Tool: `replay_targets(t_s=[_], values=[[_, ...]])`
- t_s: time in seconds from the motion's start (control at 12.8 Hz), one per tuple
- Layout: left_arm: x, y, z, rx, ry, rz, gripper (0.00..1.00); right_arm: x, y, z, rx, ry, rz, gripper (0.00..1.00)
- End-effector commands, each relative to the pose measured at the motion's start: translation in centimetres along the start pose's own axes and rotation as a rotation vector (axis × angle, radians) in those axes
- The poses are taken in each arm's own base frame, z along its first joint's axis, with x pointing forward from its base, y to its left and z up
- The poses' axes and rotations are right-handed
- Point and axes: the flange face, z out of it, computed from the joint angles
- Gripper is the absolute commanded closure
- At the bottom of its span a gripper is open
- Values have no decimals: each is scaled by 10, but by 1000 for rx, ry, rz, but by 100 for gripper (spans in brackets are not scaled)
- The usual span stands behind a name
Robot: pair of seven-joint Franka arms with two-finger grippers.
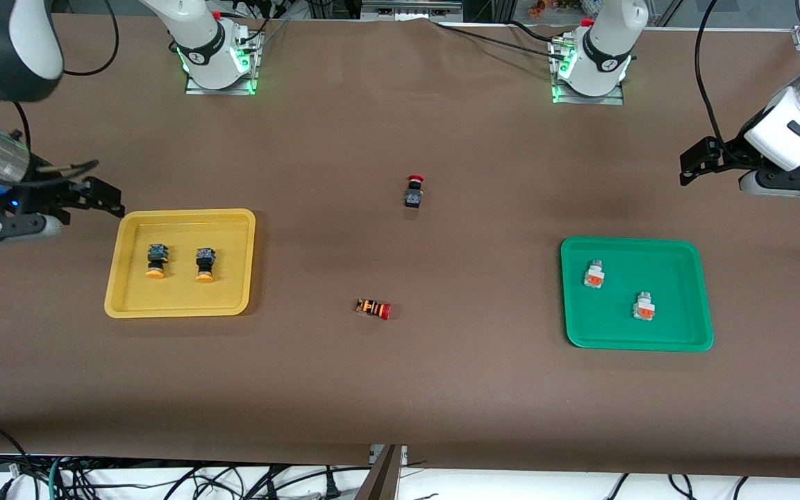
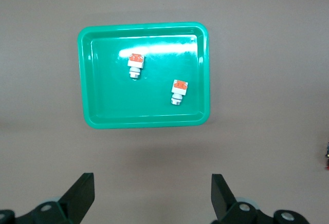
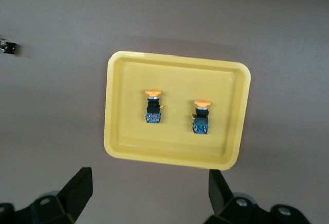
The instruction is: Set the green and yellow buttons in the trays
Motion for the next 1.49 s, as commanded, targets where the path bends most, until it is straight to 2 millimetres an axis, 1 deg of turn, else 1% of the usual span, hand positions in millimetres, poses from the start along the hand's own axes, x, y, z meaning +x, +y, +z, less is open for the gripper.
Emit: replay_targets(t_s=[0.0, 0.08, 0.24, 0.47, 0.63, 0.71, 0.86, 0.94, 1.41], values=[[-2, 1, -7, 16, 1, 26, 0, -19, -2, -31, -34, -6, -13, 0], [-2, 2, -10, 17, 7, 28, 0, -24, 1, -39, -66, -37, -17, 0], [-2, 3, -10, 17, 5, 29, 0, -29, -15, -55, -98, -77, -47, 0], [-2, 3, -10, 17, 5, 29, 0, -30, -20, -68, -97, -96, -54, 0], [-2, 4, -11, 17, 7, 31, 0, -30, -21, -71, -94, -91, -54, 0], [-2, 4, -11, 17, 7, 31, 0, -26, -22, -64, -91, -103, -59, 0], [-1, 4, -11, 17, 8, 32, 0, -20, -22, -72, -91, -83, -57, 0], [0, 4, -10, 17, 7, 33, 0, -18, -21, -68, -90, -95, -56, 0], [0, 4, -10, 17, 7, 33, 0, -16, -20, -65, -90, -101, -49, 0]])
